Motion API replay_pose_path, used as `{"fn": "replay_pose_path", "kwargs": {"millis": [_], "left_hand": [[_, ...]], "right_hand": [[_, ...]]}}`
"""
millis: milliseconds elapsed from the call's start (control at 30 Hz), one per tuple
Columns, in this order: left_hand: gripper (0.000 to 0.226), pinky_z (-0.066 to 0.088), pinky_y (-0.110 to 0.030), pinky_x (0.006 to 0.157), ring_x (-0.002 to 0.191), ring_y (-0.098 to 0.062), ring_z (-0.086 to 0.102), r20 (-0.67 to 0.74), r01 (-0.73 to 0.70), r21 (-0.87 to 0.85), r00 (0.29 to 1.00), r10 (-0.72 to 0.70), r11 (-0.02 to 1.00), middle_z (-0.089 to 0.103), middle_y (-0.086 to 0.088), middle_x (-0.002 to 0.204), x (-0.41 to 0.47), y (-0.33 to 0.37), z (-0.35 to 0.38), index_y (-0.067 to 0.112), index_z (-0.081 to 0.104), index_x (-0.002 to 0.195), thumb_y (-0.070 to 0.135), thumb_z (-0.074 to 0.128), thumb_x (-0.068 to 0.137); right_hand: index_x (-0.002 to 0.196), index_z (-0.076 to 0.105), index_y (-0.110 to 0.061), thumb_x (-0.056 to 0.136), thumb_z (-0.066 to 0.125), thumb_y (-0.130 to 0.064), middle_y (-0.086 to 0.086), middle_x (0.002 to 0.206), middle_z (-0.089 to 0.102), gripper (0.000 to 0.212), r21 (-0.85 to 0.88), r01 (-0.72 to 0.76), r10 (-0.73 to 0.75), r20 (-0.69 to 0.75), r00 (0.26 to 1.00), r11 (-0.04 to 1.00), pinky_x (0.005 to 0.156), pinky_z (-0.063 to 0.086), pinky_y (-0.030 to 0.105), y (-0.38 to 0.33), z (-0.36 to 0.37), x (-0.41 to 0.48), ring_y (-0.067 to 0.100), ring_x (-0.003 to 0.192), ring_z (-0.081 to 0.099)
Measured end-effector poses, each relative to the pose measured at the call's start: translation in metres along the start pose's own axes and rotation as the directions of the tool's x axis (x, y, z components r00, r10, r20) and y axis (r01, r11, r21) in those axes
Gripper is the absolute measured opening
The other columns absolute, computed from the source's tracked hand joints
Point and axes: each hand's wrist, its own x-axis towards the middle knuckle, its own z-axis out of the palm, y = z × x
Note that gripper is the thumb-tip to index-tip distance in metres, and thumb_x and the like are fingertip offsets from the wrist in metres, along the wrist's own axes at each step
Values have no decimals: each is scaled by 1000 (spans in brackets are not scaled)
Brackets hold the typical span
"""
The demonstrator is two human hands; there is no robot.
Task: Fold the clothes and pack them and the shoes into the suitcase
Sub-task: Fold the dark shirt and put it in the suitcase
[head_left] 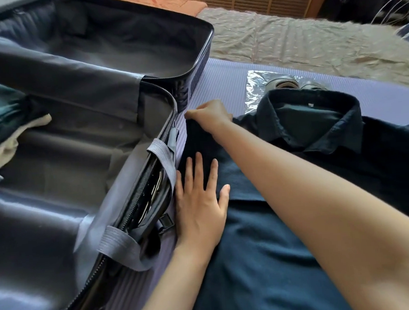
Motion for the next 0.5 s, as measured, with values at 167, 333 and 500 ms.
{"fn": "replay_pose_path", "kwargs": {"millis": [167, 333, 500], "left_hand": [[57, 28, -46, 109, 137, -29, 35, -14, 16, 4, 1000, -16, 1000, 36, -15, 148, -2, 0, 2, 19, 42, 141, 45, 28, 92], [58, 20, -42, 110, 136, -30, 36, -25, 28, 13, 999, -27, 1000, 36, -16, 148, -2, 0, 2, 19, 42, 142, 45, 28, 92], [58, 20, -41, 109, 135, -29, 38, -7, 47, 41, 999, -47, 998, 38, -16, 146, -2, 3, -1, 18, 44, 140, 44, 28, 91]], "right_hand": [[97, 71, -3, 84, 66, -20, 11, 99, 72, 22, 91, -46, 58, -135, 989, 995, 86, 52, 36, 6, 6, 0, 28, 97, 66], [111, 65, -16, 85, 57, -59, 1, 107, 70, 51, -53, 185, -185, 11, 983, 981, 105, 35, 39, 9, -4, -6, 18, 108, 59], [53, 52, -21, 81, 60, -61, -6, 57, 52, 50, -230, 169, -157, 69, 985, 959, 89, 24, 36, 16, -7, -8, 12, 70, 53]]}}
